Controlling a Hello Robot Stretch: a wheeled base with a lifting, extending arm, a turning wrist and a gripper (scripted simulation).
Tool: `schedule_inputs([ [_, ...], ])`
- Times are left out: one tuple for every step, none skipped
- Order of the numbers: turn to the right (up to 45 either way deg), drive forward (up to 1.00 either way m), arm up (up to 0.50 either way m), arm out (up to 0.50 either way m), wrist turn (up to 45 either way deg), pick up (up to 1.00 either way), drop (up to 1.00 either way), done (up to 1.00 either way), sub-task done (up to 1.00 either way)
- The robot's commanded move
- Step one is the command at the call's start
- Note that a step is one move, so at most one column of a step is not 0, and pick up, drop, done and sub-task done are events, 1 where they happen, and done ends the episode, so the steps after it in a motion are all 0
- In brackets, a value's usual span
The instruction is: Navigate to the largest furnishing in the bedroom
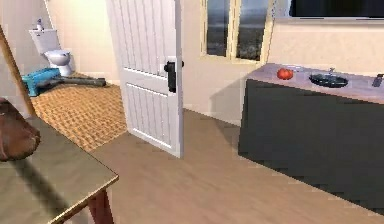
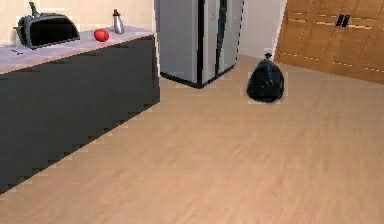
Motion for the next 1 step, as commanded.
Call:
schedule_inputs([
  [45.0,0.0,0.0,0.0,0.0,0.0,0.0,0.0,0.0],
])
